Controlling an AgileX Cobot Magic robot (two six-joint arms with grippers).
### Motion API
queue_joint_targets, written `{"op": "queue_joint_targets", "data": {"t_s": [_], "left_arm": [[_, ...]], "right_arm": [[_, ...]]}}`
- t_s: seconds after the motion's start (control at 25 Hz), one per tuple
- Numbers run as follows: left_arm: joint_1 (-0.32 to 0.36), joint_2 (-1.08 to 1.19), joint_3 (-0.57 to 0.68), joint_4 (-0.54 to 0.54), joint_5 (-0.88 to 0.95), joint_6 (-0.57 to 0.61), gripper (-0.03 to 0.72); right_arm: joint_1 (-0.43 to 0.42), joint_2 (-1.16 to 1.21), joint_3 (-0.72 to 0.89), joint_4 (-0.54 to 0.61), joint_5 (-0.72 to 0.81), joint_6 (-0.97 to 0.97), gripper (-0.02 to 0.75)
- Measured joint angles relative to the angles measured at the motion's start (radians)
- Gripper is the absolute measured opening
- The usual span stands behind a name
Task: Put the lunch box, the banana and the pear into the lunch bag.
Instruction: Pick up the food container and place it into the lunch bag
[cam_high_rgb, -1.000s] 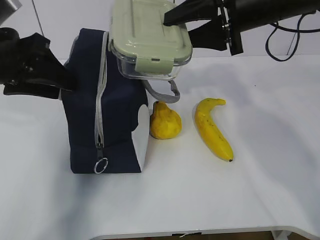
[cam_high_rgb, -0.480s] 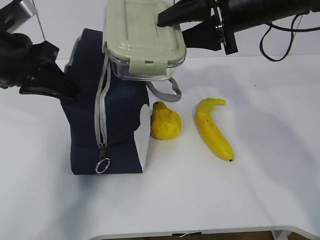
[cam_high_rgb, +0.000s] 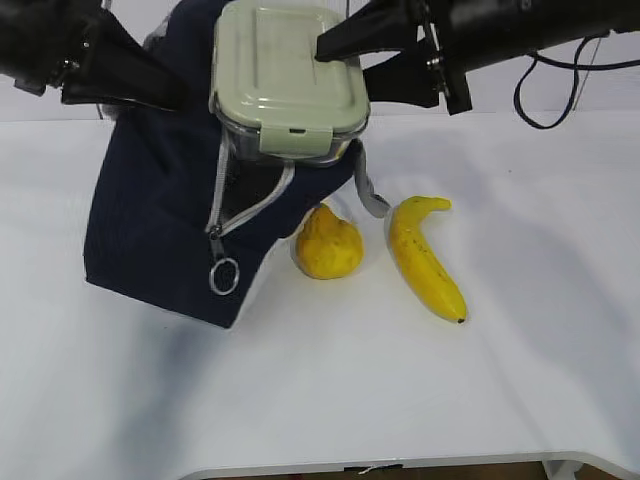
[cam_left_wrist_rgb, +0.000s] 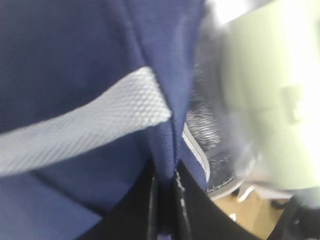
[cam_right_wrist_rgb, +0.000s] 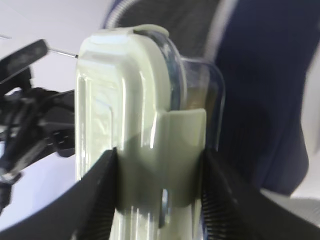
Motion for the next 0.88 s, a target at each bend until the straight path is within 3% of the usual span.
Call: {"op": "queue_joint_targets", "data": {"t_s": [0.24, 0.6, 0.88], "left_arm": [[0.0, 0.002, -0.001, -0.018, 0.081, 0.106, -0.008], [-0.002, 0.006, -0.001, 0.041, 0.146, 0.125, -0.009], [-0.002, 0.024, -0.001, 0.045, 0.129, 0.211, -0.009]], "right_arm": [[0.0, 0.099, -0.001, -0.017, -0.02, -0.007, 0.379], [0.008, 0.175, -0.001, 0.003, -0.038, -0.053, 0.379], [0.1, 0.209, -0.001, 0.034, -0.049, -0.096, 0.379]]}}
